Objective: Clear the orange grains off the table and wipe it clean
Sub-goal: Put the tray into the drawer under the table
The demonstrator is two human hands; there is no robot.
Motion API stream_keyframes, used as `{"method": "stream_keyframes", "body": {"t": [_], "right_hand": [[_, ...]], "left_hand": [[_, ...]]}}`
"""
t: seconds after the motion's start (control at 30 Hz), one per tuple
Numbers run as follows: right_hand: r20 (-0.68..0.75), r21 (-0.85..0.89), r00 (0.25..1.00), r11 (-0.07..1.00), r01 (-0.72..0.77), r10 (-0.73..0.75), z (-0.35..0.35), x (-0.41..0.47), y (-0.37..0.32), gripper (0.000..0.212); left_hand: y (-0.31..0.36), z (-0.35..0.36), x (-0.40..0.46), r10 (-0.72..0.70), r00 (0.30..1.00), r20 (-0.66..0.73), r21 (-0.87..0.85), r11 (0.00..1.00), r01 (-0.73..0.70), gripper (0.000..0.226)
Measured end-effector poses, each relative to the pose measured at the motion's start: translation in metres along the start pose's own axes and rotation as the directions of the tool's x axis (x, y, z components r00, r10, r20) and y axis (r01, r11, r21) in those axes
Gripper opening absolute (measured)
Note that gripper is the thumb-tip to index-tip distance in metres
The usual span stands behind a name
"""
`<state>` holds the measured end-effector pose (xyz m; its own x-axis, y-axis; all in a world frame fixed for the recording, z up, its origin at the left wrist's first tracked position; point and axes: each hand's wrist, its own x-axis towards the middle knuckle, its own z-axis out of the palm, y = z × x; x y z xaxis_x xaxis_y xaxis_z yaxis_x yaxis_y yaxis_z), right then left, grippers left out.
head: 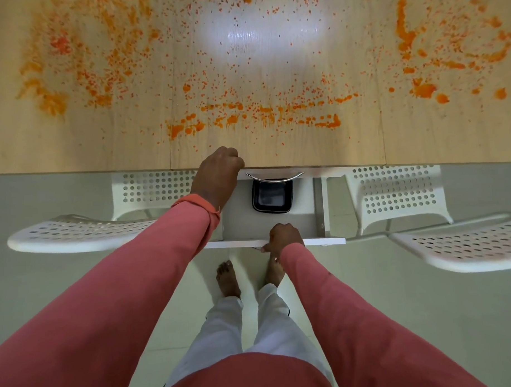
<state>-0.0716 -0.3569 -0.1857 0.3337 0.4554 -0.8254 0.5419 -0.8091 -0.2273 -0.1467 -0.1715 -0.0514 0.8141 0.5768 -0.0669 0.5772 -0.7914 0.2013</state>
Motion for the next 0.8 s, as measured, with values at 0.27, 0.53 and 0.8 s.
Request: {"method": "stream_keyframes", "body": {"t": [0.27, 0.53, 0.8], "right_hand": [[-0.122, 0.554, 0.955, 0.817, -0.159, 0.269, -0.016, 0.028, -0.014, 0.024], [0.106, 0.909, 0.947, -0.416, 0.032, 0.304, -0.042, 0.027, -0.029, 0.042], [0.115, 0.882, 0.950, -0.471, 0.037, 0.289, -0.079, 0.041, -0.021, 0.028]], "left_hand": [[0.003, -0.004, 0.002, -0.018, 1.000, 0.006, -0.015, 1.000, 0.019, 0.027], [0.004, -0.003, 0.000, -0.023, 1.000, -0.007, -0.029, 0.999, 0.023, 0.028], [0.004, -0.003, 0.001, -0.030, 0.999, -0.009, -0.054, 0.998, 0.030, 0.029]]}}
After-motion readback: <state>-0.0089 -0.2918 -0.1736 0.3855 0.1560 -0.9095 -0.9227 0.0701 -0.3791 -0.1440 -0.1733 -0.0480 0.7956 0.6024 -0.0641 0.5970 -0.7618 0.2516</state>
